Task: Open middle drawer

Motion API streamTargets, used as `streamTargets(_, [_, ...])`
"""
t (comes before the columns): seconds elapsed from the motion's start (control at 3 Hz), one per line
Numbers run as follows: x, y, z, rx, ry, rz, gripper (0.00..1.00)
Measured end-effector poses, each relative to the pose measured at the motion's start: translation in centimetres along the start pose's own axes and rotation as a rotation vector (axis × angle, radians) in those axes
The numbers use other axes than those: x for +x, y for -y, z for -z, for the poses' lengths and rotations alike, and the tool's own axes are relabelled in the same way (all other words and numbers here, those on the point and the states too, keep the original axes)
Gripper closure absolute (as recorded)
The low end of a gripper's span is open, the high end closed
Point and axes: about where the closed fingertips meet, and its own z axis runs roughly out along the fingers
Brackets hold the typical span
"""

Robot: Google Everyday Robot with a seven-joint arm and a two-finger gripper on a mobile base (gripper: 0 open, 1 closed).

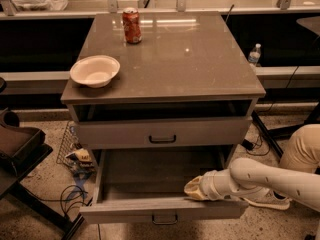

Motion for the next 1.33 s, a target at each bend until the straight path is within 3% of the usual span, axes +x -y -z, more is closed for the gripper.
streamTargets(0.67, [-0.10, -0.18, -0.32, -0.007, 0.001, 0.001, 0.00])
streamTargets(1.0, [-0.10, -0.18, -0.32, -0.007, 0.001, 0.001, 0.00])
streamTargets(1.33, [-0.14, -0.29, -0.48, -0.011, 0.002, 0.001, 0.17])
